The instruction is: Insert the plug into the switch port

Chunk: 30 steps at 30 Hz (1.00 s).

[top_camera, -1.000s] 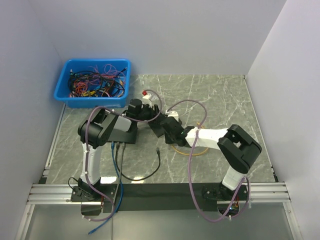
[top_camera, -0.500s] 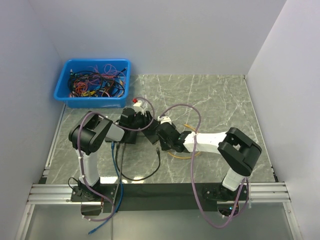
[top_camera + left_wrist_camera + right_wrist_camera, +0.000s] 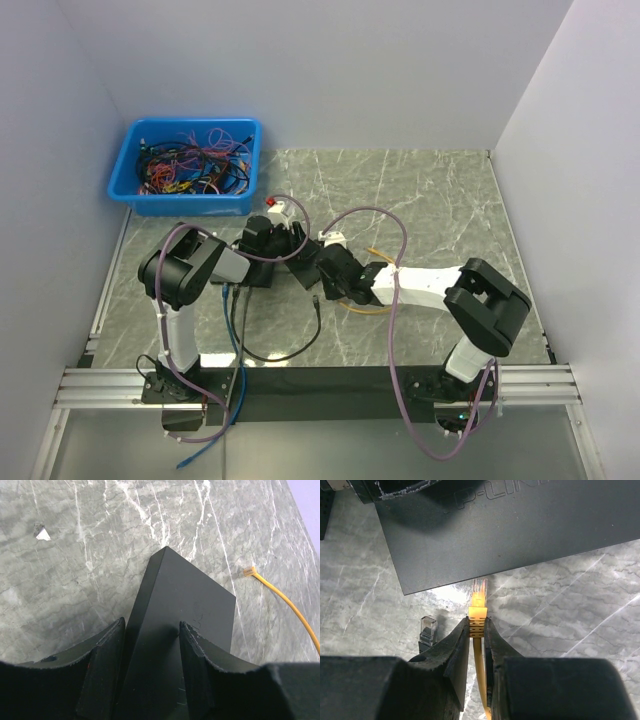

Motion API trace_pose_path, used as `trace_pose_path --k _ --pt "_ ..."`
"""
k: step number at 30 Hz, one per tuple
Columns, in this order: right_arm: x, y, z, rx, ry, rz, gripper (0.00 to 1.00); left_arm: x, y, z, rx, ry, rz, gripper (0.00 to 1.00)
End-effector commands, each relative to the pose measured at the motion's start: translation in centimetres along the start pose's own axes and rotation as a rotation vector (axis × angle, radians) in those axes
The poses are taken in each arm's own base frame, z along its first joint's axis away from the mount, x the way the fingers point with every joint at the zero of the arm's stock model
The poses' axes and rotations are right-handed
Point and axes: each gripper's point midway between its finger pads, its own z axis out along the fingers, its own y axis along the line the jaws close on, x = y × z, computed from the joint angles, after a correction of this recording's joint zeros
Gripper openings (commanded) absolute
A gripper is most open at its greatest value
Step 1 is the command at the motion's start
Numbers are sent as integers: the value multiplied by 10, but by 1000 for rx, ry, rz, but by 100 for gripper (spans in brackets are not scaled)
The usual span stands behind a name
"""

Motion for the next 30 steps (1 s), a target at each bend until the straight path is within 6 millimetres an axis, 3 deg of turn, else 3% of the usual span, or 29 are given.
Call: trace_pose_path --k 1,14,30 --pt "-28 15 -7 -65 -92 21 0 40 3 -2 -17 131 -58 53" --pt "-29 27 -12 -109 -97 10 0 42 8 0 -43 131 -67 52" --pt "-25 19 -17 -73 -94 7 0 42 14 1 -69 128 -66 51"
